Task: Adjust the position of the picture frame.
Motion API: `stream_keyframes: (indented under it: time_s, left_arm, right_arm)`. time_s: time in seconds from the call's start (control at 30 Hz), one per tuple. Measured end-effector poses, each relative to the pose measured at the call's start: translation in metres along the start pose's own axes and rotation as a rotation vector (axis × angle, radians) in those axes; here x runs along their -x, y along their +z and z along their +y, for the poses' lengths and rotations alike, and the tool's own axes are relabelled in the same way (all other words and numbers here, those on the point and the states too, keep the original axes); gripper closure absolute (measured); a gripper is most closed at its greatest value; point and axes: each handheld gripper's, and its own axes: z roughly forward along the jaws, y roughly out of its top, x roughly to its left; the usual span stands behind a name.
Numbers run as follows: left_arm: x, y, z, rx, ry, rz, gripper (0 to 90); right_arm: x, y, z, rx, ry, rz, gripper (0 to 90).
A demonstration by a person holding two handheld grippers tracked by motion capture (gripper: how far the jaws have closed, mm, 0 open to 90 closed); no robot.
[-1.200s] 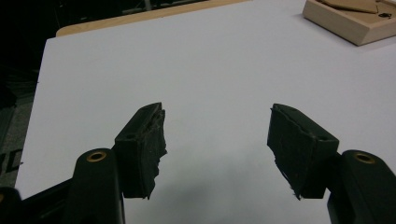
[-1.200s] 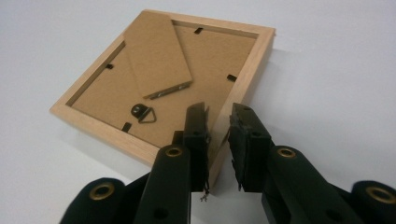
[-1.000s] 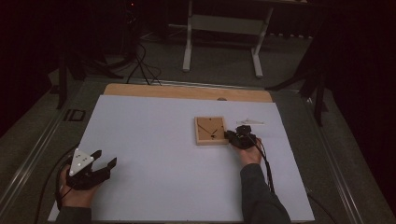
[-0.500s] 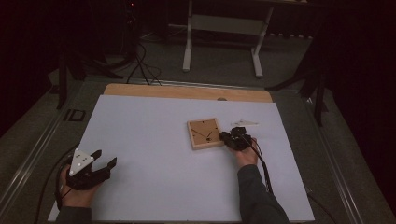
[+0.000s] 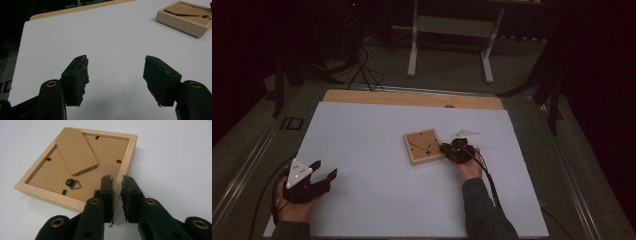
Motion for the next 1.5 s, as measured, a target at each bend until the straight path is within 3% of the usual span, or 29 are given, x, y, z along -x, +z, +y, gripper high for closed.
stream_keyframes:
  time_s: [0.53,1.5]
  left_arm:
    - [0.0,0.0,0.0,0.001,0.0,-0.001,36.3]
    - [0.003,0.004,0.001,-0.008,0.011,-0.017,37.0]
  right_arm:
    - [-0.031,0.005,0.002,-0.019,-0.142,0.067,79.4]
    - [-0.05,0.001,-0.002,-0.045,-0.309,0.226,79.5]
